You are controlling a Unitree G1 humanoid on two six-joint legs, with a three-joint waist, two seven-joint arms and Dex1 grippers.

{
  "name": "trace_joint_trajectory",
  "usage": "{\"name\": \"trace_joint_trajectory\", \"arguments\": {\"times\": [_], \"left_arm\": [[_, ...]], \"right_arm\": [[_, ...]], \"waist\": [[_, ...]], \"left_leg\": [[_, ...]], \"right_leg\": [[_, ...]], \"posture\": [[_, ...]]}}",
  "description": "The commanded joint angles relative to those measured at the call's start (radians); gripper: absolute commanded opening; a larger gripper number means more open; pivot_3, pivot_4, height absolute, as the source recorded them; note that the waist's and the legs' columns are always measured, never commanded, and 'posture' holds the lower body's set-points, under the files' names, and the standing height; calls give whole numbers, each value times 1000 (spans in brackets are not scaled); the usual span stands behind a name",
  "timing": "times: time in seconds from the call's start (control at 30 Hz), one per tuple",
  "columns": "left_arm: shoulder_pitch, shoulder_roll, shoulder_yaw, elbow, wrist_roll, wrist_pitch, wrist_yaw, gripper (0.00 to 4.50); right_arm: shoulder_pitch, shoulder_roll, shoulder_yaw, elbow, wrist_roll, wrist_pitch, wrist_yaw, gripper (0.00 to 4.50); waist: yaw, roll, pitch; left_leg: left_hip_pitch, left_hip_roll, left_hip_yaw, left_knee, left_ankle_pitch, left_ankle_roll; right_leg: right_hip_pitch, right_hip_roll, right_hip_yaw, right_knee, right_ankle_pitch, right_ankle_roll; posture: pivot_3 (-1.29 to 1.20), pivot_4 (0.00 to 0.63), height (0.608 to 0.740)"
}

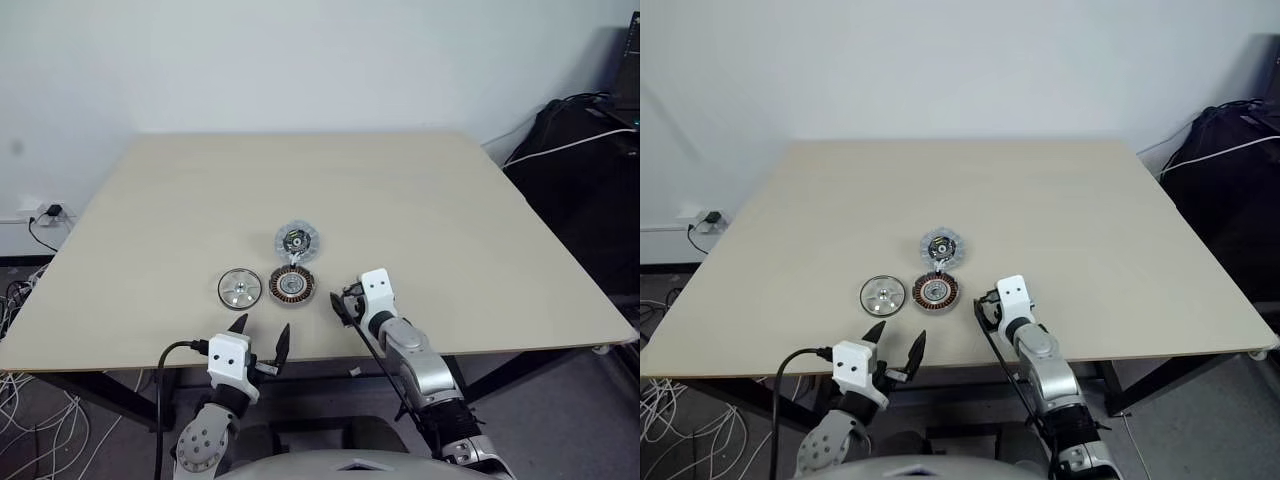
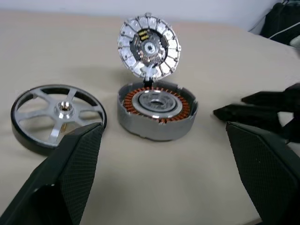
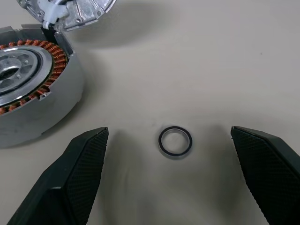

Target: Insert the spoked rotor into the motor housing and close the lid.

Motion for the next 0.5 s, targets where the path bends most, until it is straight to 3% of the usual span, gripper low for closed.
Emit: {"name": "trace_joint_trajectory", "arguments": {"times": [0.03, 0.17, 0.27, 0.5], "left_arm": [[-9, 3, -13, -79, 2, 37, 12, 4455], [-24, 2, -13, -94, 0, 69, 22, 4455], [-40, -1, -11, -88, -1, 81, 29, 4500], [-82, -8, -5, -22, 1, 68, 40, 4500]], "right_arm": [[-45, 12, -10, 28, -4, -36, -4, 4500], [-62, 18, -11, 60, -5, -47, -3, 4500], [-65, 22, -10, 68, -6, -49, -3, 3941], [-56, 23, -15, 63, -3, -50, -1, 1664]], "waist": [[0, 1, 0], [-1, 1, 1], [-1, 1, 1], [-2, 1, 1]], "left_leg": [[0, 0, 0, 0, 0, 0], [0, 0, 0, 0, 0, 0], [0, 0, 0, 0, 0, 0], [0, 0, 0, 0, 0, 0]], "right_leg": [[0, 0, 0, 0, 0, 0], [0, 0, 0, 0, 0, 0], [1, 0, 0, 0, 0, 0], [1, 1, 1, 0, 0, 0]], "posture": [[0, 0, 740], [0, 0, 740], [0, 0, 740], [0, 0, 740]]}}
